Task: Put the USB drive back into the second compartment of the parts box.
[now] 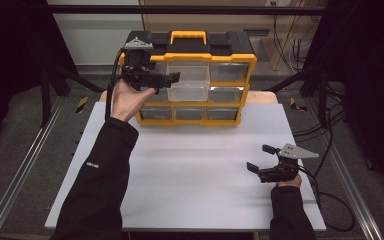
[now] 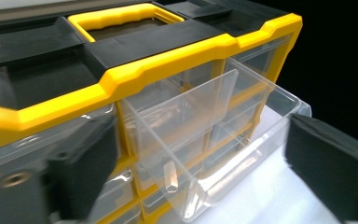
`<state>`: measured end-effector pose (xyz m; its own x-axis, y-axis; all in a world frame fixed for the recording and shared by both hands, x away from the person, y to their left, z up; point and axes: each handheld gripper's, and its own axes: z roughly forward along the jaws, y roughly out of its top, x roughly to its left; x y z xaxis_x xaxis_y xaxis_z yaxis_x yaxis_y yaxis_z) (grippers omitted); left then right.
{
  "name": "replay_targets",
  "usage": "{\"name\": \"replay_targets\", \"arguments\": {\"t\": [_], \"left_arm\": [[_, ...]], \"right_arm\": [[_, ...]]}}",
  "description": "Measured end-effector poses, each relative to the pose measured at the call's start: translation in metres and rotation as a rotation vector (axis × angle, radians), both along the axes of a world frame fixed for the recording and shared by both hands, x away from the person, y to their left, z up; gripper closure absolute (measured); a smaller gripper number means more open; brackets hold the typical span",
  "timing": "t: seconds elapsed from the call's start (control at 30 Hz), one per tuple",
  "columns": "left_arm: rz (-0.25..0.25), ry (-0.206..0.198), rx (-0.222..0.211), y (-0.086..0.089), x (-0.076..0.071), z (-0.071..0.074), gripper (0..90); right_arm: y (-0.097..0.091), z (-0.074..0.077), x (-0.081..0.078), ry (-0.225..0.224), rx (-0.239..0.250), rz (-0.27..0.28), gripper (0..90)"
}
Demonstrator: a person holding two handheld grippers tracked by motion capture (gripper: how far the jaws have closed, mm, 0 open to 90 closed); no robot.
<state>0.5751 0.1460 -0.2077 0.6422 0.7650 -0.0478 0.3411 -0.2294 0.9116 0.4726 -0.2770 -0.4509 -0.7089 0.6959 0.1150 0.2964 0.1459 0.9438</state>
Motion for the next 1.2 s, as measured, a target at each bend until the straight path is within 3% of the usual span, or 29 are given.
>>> {"name": "replay_targets", "arguments": {"t": [0.13,0.6,0.97,1.2], "left_arm": [[0.002,-0.004,-0.001,0.009,-0.007,-0.002,1.0],[0.015,-0.072,-0.018,0.044,-0.040,-0.020,1.1],[0.019,-0.137,-0.070,0.075,-0.067,-0.056,1.4],[0.024,-0.146,-0.101,0.088,-0.078,-0.082,1.5]], "right_arm": [[0.000,0.000,0.000,-0.001,0.001,0.000,2.2],[0.000,0.000,0.000,0.000,0.004,-0.001,2.2],[0.000,0.000,0.000,0.000,0.005,-0.001,2.2],[0.000,0.000,0.000,0.000,0.001,-0.002,2.3]]}}
